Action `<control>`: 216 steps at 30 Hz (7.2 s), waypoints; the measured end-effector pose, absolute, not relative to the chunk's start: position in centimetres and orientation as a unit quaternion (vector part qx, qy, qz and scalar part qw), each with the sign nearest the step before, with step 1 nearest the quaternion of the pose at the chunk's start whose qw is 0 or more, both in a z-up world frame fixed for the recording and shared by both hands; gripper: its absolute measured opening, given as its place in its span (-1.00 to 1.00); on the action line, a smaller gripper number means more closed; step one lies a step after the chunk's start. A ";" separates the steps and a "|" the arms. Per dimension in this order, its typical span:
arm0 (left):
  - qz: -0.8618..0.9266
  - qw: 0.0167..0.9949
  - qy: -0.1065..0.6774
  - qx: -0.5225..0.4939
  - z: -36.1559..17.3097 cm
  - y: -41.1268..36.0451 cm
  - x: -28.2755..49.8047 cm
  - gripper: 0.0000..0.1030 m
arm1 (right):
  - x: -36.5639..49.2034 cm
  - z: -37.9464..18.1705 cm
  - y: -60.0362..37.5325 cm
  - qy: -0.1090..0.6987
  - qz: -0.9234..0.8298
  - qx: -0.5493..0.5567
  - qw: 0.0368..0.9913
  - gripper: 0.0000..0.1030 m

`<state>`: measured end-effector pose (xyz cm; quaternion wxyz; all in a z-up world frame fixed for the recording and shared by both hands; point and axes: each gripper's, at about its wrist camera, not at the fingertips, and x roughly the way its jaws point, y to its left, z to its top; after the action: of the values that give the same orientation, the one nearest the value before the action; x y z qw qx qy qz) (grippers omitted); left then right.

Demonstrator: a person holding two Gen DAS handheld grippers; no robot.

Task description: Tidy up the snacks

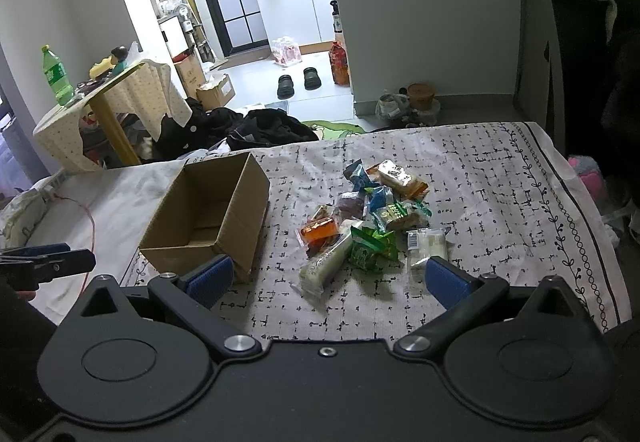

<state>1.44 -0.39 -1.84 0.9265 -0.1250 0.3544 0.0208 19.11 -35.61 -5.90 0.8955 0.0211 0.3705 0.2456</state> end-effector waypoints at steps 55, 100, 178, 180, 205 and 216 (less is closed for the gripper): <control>-0.072 0.910 0.404 -0.062 -6.9 -2.8 14.0 0.59 | 25.3 -11.7 -34.6 0.393 0.224 0.012 0.892 0.71; -0.096 0.835 0.531 -0.107 -19.1 -10.9 25.4 -0.10 | 33.3 -20.7 -33.2 0.505 0.176 0.134 0.834 -0.14; -0.133 0.843 0.504 -0.134 -18.2 -10.7 24.0 0.35 | 31.8 -20.6 -35.0 0.482 0.138 0.164 0.849 -0.44; -0.135 0.842 0.507 -0.130 -18.6 -11.2 24.4 0.35 | 31.9 -20.6 -35.5 0.483 0.131 0.168 0.850 -0.44; -0.116 0.851 0.509 -0.059 -19.8 -12.6 24.9 -0.53 | 31.2 -20.6 -34.1 0.488 0.150 0.158 0.845 -0.43; -0.109 0.871 0.470 -0.090 -15.6 -9.8 24.4 -0.55 | 32.2 -17.4 -32.1 0.451 0.178 0.155 0.861 -0.43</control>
<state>24.38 -9.81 -15.61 0.8715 -0.0898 0.4696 -0.1093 32.22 -32.09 -17.43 0.8609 0.1547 0.4508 0.1780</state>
